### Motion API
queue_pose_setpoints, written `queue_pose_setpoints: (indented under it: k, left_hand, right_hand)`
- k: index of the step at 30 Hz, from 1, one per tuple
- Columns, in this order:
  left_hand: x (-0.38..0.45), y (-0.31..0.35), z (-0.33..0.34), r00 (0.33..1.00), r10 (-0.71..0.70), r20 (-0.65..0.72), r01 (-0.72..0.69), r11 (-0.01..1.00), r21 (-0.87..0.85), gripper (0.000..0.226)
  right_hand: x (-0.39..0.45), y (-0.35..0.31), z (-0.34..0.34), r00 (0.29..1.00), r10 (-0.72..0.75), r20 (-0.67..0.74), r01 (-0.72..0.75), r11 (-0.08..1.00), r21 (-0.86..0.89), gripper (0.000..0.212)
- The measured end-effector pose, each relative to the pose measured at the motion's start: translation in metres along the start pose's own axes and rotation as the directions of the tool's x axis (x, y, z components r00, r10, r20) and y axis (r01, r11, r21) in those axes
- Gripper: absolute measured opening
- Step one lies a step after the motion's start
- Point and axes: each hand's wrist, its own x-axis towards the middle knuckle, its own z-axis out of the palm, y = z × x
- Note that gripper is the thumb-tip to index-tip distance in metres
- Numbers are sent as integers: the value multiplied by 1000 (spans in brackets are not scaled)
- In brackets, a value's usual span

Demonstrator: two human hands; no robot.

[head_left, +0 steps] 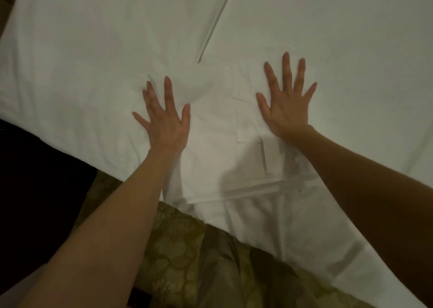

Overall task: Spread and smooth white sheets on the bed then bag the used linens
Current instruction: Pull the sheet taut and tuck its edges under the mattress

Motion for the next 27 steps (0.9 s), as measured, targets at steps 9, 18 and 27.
queue_pose_setpoints:
  k: [9, 18, 27]
  left_hand:
    - [-83, -4, 17, 988, 132, 77, -133, 991, 4, 69]
    - [-57, -8, -34, 951, -297, 86, 273, 676, -684, 97]
    - [-27, -13, -49, 773, -198, 603, 633, 316, -707, 82]
  right_hand:
    - [-104, -32, 28, 946, -325, 11, 325, 946, -5, 63]
    - [-79, 6, -13, 976, 34, -217, 67, 894, 443, 77]
    - [-54, 44, -53, 736, 129, 665, -675, 59, 736, 42]
